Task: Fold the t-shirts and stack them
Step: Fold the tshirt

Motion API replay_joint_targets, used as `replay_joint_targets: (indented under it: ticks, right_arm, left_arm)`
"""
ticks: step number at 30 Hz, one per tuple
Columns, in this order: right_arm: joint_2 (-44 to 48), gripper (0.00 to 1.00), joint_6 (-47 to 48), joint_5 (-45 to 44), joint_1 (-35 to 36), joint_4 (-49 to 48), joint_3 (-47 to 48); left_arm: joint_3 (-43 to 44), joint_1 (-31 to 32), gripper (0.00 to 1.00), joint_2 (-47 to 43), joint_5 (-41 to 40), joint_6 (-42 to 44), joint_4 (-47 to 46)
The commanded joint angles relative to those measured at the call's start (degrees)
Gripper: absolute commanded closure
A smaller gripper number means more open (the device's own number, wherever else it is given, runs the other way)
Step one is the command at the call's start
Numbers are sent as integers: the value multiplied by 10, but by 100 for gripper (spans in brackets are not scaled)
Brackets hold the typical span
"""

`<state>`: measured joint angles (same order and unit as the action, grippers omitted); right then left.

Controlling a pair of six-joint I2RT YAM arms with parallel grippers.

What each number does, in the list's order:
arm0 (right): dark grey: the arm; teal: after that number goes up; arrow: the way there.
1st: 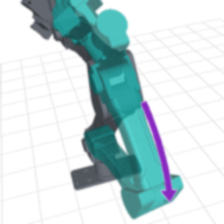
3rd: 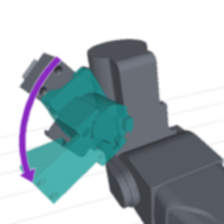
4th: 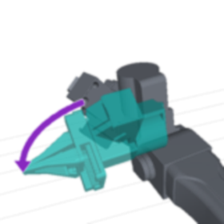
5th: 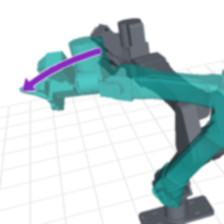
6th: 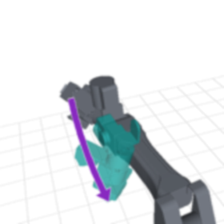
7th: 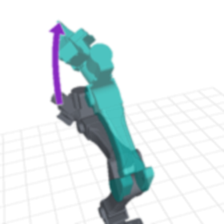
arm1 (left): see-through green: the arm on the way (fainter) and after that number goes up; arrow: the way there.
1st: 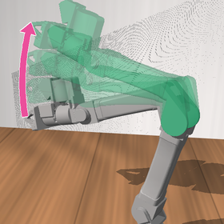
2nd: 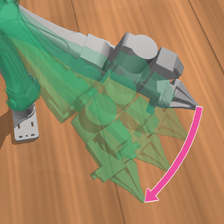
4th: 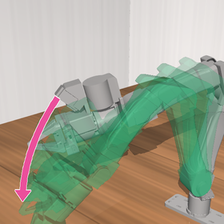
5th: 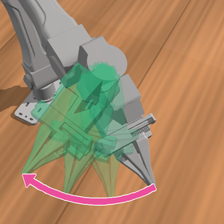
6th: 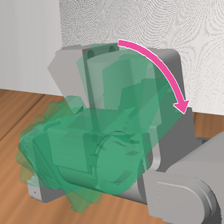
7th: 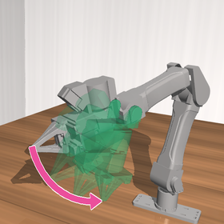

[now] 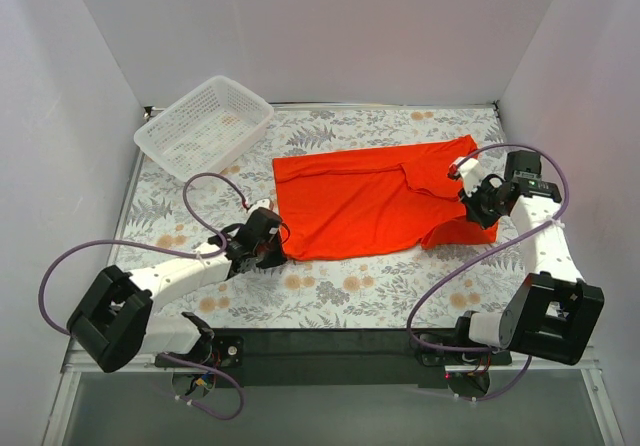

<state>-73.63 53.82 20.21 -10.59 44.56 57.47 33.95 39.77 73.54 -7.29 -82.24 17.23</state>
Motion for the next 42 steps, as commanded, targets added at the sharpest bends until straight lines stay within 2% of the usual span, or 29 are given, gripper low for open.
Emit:
replay_joint_targets:
  ticks: [1, 14, 27, 42]
  right_arm:
    - [20, 99, 33, 34, -33, 29, 42]
    - [-6, 99, 44, 63, -118, 40, 97]
    - [-54, 99, 44, 82, -132, 39, 130]
    - [-164, 99, 3, 125, -132, 40, 236]
  left_arm:
    - [24, 2, 100, -52, -21, 0, 15]
    - [52, 2, 100, -88, -40, -3, 39]
    - [77, 2, 100, -90, -59, -3, 54]
    - [159, -37, 100, 11, -92, 45, 63]
